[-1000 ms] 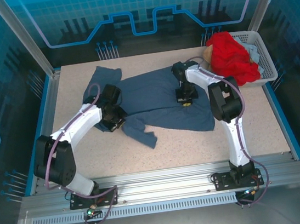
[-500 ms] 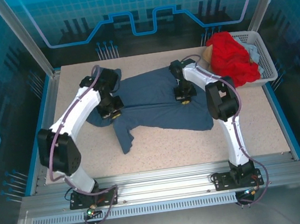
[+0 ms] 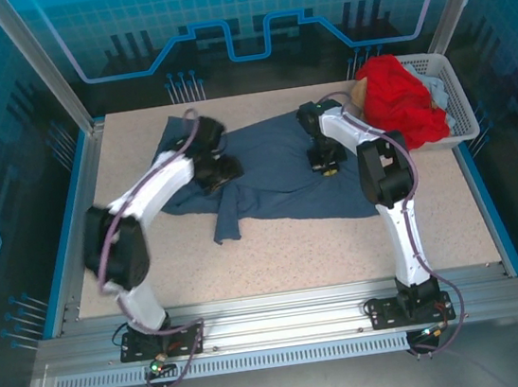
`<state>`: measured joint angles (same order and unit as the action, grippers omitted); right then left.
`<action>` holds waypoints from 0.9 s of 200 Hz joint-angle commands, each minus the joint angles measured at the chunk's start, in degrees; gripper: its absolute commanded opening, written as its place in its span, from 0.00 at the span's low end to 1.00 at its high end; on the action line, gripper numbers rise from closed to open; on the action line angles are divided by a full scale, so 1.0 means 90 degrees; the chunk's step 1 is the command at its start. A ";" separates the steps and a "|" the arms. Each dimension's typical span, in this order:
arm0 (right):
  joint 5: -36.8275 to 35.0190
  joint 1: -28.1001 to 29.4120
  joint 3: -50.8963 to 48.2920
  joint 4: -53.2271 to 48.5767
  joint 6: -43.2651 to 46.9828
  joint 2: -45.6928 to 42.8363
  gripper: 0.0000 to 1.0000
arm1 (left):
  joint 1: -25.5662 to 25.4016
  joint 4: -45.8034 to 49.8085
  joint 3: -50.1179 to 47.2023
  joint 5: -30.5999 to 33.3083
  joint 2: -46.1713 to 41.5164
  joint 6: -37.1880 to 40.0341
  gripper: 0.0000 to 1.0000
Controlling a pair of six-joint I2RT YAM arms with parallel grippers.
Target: Fold and stack the t-shirts
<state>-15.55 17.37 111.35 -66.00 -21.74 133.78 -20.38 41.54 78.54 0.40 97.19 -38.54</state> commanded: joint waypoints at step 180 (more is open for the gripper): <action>0.2002 0.1005 -0.2136 0.0947 -0.0585 -0.2642 0.34 | 0.0113 -0.1254 -0.3156 -0.1862 -0.0536 -0.2755 0.42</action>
<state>1.15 26.52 93.12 -57.52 -26.11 112.77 -18.35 23.42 46.48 -17.72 90.48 -65.65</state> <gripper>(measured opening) 0.341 0.418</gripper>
